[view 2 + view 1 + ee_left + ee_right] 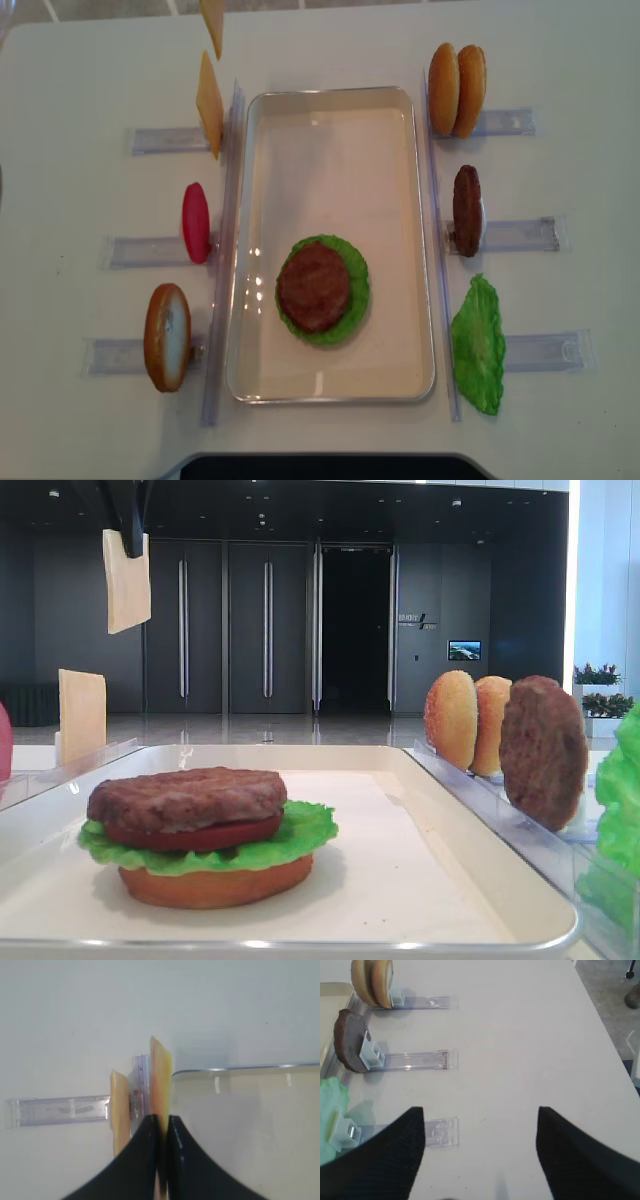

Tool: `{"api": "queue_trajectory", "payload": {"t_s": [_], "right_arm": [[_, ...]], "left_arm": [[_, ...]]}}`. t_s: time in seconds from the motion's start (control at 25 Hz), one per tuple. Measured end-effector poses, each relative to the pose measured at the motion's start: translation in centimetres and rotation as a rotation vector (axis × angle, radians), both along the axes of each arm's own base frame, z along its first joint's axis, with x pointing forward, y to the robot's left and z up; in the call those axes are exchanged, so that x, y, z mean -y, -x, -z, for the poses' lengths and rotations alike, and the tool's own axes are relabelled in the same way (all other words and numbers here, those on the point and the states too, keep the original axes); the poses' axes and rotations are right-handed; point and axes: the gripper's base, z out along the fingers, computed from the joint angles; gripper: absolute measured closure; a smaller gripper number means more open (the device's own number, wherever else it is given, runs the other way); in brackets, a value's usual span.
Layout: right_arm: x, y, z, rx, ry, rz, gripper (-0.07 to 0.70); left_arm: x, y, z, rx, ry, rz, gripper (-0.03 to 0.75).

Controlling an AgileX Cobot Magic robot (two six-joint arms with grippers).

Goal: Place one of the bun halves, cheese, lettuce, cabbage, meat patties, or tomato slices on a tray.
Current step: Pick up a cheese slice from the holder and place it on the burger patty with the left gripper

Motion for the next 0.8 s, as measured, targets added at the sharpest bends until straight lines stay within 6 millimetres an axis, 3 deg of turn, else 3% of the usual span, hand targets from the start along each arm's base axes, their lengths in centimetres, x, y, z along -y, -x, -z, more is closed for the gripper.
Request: {"api": "queue_trajectory", "payload": {"t_s": [0.28,0.48,0.8], "right_arm": [[0.0,0.0,0.0,0.000,0.000,0.000,0.150],[0.0,0.0,0.0,0.000,0.000,0.000,0.150],[0.0,0.0,0.0,0.000,0.000,0.000,0.150]], "left_arm": [[-0.2,1.4,-0.4,-0.022,0.025,0.004,0.694],[-0.8,3.6,-1.5,-0.031,0.050,0.007,0.694],[-2.2,7.7,-0.7,-0.107,0.028,-0.005,0.694]]}}
